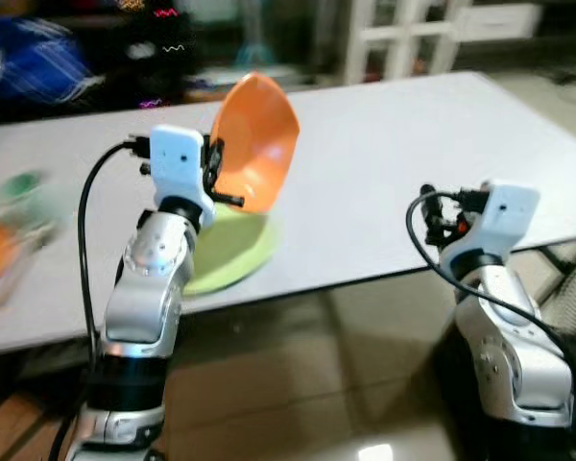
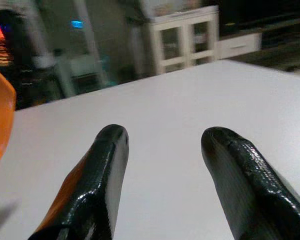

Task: Setting the table

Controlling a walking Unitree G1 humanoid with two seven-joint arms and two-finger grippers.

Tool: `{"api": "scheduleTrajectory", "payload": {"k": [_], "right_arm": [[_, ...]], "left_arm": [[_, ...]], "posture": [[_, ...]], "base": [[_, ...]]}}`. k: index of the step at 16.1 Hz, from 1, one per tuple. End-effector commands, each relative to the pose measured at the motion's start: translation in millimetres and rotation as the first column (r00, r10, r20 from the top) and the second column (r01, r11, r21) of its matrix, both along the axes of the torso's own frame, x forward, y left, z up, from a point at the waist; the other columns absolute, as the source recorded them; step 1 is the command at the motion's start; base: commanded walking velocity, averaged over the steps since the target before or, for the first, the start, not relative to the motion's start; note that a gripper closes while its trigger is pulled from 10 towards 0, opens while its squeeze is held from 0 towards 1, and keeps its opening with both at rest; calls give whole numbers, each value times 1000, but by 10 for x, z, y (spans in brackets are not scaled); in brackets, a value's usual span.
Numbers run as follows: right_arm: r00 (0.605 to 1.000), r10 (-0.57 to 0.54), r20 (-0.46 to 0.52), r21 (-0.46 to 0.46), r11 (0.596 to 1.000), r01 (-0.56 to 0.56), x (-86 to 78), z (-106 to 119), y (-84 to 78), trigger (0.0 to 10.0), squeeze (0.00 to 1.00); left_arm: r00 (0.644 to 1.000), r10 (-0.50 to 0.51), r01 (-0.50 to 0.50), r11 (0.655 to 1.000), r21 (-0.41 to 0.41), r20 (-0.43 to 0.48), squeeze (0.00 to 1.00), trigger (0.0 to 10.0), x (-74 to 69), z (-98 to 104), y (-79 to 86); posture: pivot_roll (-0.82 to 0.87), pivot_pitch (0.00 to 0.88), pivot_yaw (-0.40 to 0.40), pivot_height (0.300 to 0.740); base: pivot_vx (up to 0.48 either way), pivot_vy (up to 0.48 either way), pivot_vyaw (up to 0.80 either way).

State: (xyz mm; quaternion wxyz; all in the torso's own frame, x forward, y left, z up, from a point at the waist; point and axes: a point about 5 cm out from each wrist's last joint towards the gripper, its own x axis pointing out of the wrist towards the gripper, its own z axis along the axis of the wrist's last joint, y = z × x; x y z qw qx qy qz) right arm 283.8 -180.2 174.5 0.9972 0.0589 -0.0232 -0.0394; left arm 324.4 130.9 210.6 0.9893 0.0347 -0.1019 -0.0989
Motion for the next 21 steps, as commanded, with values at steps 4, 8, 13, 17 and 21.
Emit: {"api": "scheduleTrajectory", "payload": {"k": [4,8,13,17,21], "right_arm": [[1000,21,14,-13,1000,-20,20,46,46,10000,0],[997,75,12,-26,997,-75,6,42,97,10000,0],[984,175,33,-53,984,-173,-35,92,63,10000,0],[977,211,37,-115,972,-206,-32,158,-57,10000,0],[914,405,3,-215,893,-395,-87,227,26,10000,0]], "left_arm": [[999,-16,16,1000,7,41,0,10000,-9,97,-6],[1000,-22,22,999,-22,18,0,10000,-19,68,-7],[993,-103,94,985,-142,-63,0,10000,5,75,88],[949,-245,198,953,-229,-198,0,10000,135,9,41],[897,-308,227,936,-269,-316,0,10000,359,-72,-19]], "posture": [[-56,0,35,740],[-58,0,35,740],[-54,0,32,740],[-54,0,30,740],[-54,0,27,740]], "base": [[458,0,0],[446,0,0],[0,0,0],[0,0,0],[0,0,0]]}}
